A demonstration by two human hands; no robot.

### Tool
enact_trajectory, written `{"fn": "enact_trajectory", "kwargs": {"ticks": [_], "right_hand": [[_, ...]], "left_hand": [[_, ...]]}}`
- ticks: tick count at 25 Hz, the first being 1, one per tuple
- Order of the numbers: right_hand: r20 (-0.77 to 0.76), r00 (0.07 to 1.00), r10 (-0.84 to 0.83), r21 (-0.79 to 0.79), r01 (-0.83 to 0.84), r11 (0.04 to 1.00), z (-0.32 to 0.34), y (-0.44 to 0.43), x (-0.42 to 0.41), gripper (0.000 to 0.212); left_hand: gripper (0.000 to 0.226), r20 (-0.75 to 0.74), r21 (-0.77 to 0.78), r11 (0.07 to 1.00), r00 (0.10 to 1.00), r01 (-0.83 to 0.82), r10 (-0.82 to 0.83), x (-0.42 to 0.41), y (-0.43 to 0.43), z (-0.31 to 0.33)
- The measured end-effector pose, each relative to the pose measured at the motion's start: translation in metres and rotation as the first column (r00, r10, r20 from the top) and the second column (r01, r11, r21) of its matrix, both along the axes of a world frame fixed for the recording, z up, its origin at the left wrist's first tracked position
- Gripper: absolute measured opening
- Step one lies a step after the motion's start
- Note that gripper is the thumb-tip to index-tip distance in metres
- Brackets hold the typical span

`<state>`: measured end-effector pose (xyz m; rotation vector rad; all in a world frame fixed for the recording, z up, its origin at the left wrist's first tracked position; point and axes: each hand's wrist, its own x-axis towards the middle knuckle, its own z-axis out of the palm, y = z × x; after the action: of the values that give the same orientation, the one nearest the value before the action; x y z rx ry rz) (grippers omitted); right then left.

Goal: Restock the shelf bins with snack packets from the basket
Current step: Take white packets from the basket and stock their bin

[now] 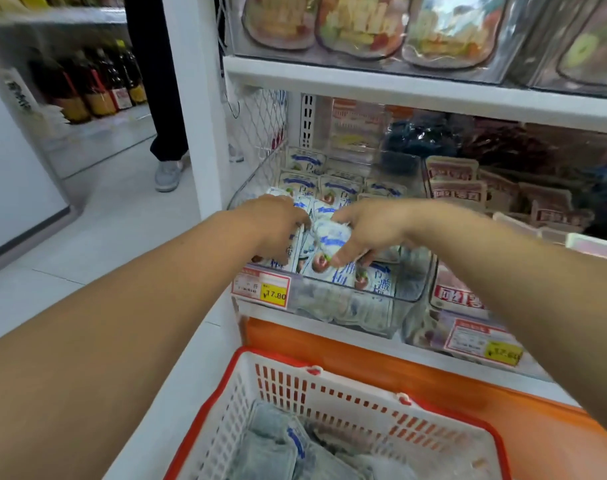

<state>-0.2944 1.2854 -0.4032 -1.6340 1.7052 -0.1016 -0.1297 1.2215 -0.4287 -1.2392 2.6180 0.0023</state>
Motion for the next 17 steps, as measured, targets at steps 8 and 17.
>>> {"fn": "enact_trajectory", "kwargs": {"ticks": [8, 17], "right_hand": [[-0.203, 0.962, -0.180, -0.087, 0.166, 0.982, -0.024, 0.008, 0.020, 0.078], [0.370, 0.919, -0.135, -0.826, 0.392, 0.405, -0.023, 0.122, 0.013, 0.013]], "left_hand": [[0.089, -0.148, 0.021, 0.999, 0.988, -0.030, 0.033, 0.016, 0.003, -0.004], [0.025, -0.737, -0.448, 0.891, 0.596, -0.078, -0.319, 0.053, 0.118, -0.025]]}}
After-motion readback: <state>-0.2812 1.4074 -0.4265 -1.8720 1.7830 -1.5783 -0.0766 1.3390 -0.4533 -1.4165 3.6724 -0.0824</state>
